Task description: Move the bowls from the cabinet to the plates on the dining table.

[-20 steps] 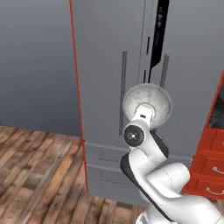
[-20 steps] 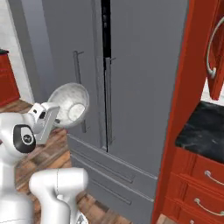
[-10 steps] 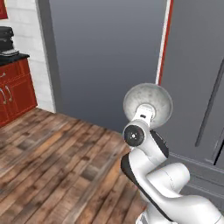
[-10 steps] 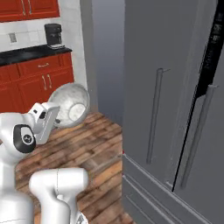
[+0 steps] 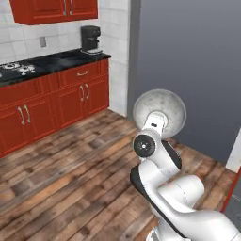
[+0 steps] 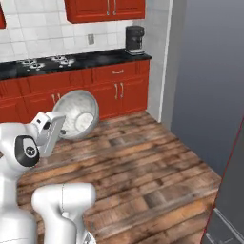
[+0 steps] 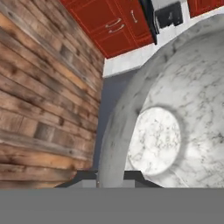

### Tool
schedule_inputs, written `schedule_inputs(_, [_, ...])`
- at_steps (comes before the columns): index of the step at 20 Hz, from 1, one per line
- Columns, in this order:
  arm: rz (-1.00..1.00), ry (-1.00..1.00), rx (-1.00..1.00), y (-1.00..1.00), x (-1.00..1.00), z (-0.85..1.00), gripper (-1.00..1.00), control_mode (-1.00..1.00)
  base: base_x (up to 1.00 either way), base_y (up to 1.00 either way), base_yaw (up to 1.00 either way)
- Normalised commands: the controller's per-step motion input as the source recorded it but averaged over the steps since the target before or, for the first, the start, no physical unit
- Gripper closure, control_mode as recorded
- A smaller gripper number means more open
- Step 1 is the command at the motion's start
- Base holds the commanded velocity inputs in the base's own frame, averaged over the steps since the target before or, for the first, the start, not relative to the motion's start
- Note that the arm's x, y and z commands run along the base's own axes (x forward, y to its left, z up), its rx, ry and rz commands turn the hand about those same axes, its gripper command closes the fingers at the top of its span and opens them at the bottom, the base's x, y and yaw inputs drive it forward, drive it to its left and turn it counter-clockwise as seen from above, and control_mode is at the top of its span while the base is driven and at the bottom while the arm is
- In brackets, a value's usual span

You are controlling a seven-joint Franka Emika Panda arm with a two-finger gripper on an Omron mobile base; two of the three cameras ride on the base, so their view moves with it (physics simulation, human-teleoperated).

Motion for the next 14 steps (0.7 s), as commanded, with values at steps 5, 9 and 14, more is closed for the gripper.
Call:
schedule_inputs(5, [0.00, 0.00, 0.00, 0.00, 0.00, 0.00, 1.00, 1.00, 0.21, 0.91, 0.51])
schedule_inputs(9, [0.00, 0.00, 0.00, 0.00, 0.00, 0.00, 1.00, 1.00, 0.03, 0.74, 0.50])
schedule_inputs(14, [0.00, 0.00, 0.00, 0.00, 0.00, 0.00, 1.00, 1.00, 0.04, -0.01, 0.42])
